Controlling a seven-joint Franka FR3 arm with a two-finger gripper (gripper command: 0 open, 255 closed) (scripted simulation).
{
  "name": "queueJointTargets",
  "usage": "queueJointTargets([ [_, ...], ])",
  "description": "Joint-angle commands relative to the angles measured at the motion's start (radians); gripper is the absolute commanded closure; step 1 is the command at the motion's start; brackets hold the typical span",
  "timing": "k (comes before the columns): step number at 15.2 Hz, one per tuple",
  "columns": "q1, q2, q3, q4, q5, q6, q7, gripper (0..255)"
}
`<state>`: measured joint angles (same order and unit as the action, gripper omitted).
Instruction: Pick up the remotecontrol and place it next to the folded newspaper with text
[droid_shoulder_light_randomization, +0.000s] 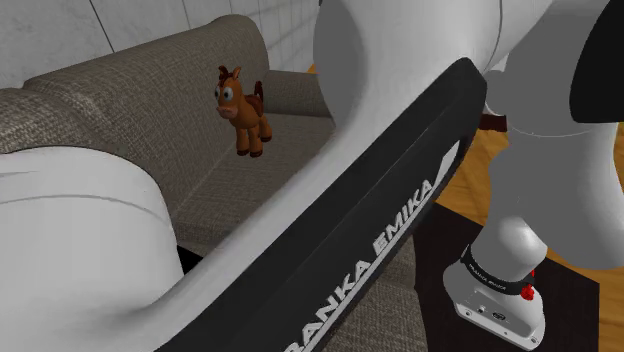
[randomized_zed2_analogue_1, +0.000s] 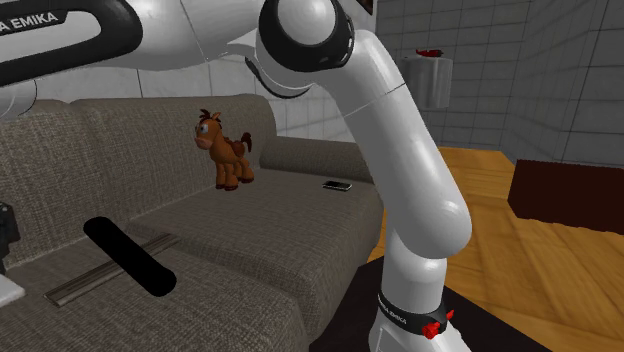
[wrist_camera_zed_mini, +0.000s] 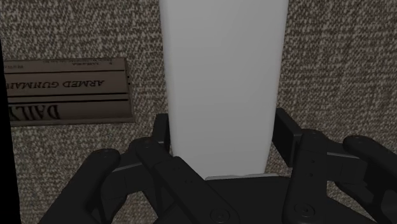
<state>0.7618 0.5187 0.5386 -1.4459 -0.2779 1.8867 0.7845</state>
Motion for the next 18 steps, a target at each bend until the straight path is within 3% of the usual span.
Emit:
queueJointTargets([
  [1, 0.059, 0.085, -0.01, 0.134, -0.031, -0.054, 0.024, 255],
  [15, 0.054, 0.136, -0.031, 0.019, -0.061, 0.106, 0.047, 255],
  [18, 0.054, 0.136, -0.031, 0.018, -0.061, 0.106, 0.047, 255],
])
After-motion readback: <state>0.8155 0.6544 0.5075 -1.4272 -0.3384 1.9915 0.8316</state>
